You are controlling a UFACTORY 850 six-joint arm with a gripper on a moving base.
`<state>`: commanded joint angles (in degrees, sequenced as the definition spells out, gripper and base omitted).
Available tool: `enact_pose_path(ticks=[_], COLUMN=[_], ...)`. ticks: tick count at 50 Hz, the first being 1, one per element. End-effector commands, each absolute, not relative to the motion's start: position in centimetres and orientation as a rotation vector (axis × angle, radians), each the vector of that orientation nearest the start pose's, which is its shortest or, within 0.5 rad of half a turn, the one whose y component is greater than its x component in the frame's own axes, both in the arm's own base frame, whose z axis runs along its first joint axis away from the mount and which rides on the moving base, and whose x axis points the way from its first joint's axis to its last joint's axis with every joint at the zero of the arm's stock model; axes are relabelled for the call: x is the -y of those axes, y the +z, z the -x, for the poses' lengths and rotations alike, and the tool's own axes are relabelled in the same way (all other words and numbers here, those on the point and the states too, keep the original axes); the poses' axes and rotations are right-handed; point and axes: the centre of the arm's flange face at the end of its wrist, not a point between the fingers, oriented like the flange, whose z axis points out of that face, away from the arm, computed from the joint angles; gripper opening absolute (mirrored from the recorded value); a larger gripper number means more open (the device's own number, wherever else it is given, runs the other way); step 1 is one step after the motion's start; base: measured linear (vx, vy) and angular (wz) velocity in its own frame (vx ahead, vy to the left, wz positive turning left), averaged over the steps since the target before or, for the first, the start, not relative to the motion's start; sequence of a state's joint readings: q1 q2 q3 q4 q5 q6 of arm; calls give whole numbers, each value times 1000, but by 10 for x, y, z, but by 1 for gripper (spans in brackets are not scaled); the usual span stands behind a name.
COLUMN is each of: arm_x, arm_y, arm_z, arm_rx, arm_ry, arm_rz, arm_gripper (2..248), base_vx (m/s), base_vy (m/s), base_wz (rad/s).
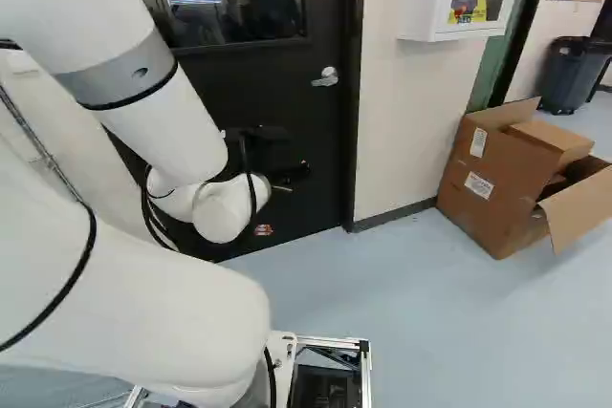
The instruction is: Open the door and move inside
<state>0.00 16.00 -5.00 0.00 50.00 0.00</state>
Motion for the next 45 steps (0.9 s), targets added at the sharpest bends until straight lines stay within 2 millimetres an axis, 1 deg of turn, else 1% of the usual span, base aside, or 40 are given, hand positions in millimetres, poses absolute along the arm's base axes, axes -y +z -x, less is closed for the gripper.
enact_pose_path(ticks=[28,45], arm_x=[0,0], arm_y=[366,366], arm_z=[-270,-270], arm_rx=[0,0], arm_ry=[-1824,-1824], arm_rz=[2558,2558], arm_gripper=[247,247], base_vx=[148,152], base_vy=[-42,-2], base_wz=[-223,-30])
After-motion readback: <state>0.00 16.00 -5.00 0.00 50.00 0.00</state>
